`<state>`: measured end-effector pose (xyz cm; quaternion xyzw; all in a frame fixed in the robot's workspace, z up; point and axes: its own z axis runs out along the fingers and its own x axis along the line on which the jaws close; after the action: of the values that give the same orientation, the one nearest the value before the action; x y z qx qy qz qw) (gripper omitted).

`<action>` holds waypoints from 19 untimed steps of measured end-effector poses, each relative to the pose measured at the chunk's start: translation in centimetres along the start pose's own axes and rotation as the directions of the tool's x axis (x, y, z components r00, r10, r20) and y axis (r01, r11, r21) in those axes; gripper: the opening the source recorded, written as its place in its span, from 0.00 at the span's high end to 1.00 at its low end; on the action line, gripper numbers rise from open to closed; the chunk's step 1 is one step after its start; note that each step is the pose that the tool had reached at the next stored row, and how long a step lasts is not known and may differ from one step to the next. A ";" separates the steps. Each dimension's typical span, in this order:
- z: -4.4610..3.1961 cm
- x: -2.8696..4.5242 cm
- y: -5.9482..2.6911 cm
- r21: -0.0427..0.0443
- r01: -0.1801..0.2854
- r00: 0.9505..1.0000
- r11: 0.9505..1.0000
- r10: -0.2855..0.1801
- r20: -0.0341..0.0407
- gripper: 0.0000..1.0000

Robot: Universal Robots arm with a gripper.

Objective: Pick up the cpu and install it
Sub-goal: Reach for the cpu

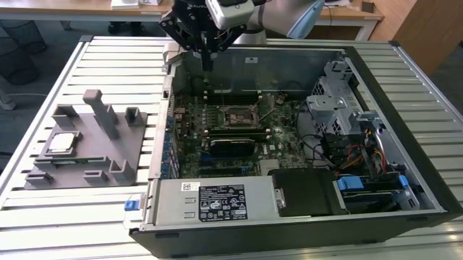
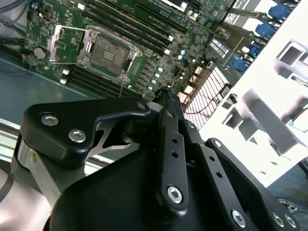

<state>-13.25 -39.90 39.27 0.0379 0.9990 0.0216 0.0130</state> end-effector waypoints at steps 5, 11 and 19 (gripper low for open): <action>0.00 0.62 -0.05 0.000 0.000 1.000 1.000 0.000 0.000 0.89; 0.00 1.40 -0.11 0.000 0.000 1.000 1.000 0.000 0.000 0.89; 0.02 2.30 -0.17 0.000 0.000 1.000 1.000 0.000 0.000 0.89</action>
<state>-15.55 -39.89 39.19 0.0379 0.9990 0.0217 0.0131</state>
